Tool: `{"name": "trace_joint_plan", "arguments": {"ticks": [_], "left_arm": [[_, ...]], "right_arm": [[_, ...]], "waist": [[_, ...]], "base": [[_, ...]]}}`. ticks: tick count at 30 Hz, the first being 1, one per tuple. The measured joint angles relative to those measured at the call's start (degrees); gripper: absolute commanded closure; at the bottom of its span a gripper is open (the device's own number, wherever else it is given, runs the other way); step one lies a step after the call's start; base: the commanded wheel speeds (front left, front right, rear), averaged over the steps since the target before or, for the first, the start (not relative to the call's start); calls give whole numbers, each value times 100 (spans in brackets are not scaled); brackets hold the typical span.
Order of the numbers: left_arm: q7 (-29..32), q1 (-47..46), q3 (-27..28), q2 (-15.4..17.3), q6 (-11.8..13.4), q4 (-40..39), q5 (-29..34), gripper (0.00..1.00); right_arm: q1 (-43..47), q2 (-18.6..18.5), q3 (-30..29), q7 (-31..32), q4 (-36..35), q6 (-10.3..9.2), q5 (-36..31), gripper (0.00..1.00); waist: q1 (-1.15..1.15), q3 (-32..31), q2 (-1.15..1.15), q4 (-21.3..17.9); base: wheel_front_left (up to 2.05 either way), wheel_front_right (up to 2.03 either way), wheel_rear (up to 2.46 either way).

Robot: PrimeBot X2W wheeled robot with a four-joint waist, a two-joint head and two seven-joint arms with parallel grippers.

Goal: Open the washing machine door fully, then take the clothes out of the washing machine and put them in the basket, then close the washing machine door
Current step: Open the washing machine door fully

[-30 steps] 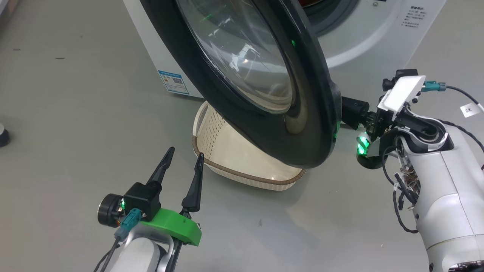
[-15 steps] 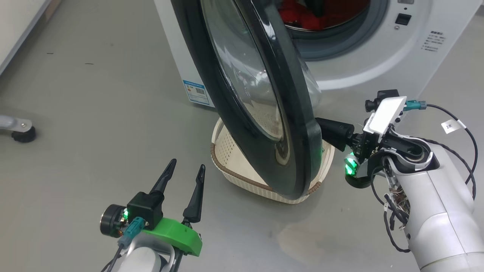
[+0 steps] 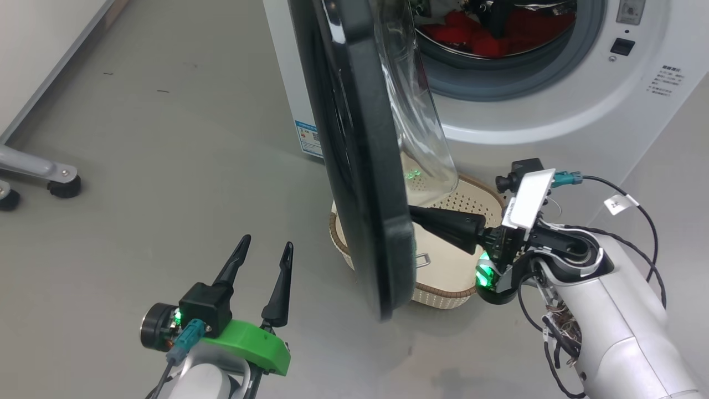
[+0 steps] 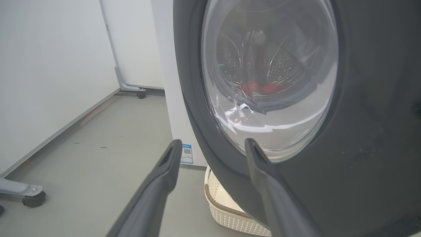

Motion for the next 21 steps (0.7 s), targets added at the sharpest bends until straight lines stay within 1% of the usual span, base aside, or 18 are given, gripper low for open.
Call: {"name": "trace_joint_plan", "arguments": {"ticks": [5, 12, 21], "left_arm": [[0, 77, 65, 2, 4, -3, 0, 0], [0, 86, 78, 2, 5, -13, 0, 0], [0, 114, 101, 2, 45, -41, 0, 0]], "right_arm": [[41, 9, 348, -81, -193, 0, 226, 100], [125, -1, 632, -277, -349, 0, 389, 100], [224, 5, 772, -594, -488, 0, 459, 100]], "waist": [[0, -30, 0, 59], [0, -38, 0, 114], [0, -49, 0, 148]], "base": [[0, 0, 0], [0, 0, 0], [0, 0, 0]]}}
